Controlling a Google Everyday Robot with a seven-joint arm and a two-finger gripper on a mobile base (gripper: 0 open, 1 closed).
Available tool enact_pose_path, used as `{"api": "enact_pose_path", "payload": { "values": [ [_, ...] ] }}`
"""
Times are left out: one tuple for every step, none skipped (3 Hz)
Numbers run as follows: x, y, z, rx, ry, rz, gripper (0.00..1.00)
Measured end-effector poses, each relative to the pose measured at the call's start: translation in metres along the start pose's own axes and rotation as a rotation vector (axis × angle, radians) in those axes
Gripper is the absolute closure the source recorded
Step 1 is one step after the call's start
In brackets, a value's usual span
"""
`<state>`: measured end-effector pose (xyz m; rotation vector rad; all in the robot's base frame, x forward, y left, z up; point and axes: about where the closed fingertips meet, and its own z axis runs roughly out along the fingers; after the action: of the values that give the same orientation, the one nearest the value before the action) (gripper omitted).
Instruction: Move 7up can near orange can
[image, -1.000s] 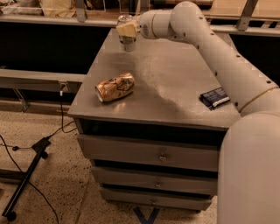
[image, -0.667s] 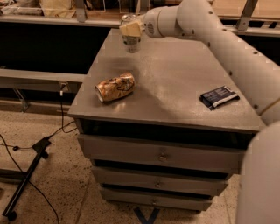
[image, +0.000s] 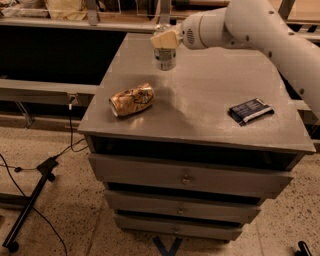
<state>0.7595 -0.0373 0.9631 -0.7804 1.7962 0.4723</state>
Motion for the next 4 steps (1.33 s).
{"api": "enact_pose_path", "payload": {
  "values": [
    [0.015, 0.003, -0.010, -0.069, 0.032, 0.042, 0.80],
    [0.027, 0.014, -0.010, -0.202, 0.051, 0.062, 0.57],
    [0.030, 0.032, -0.002, -0.380, 0.025, 0.033, 0.34],
    [0.037, 0.043, -0.011, -0.453, 0.056, 0.007, 0.10]
  ]
}}
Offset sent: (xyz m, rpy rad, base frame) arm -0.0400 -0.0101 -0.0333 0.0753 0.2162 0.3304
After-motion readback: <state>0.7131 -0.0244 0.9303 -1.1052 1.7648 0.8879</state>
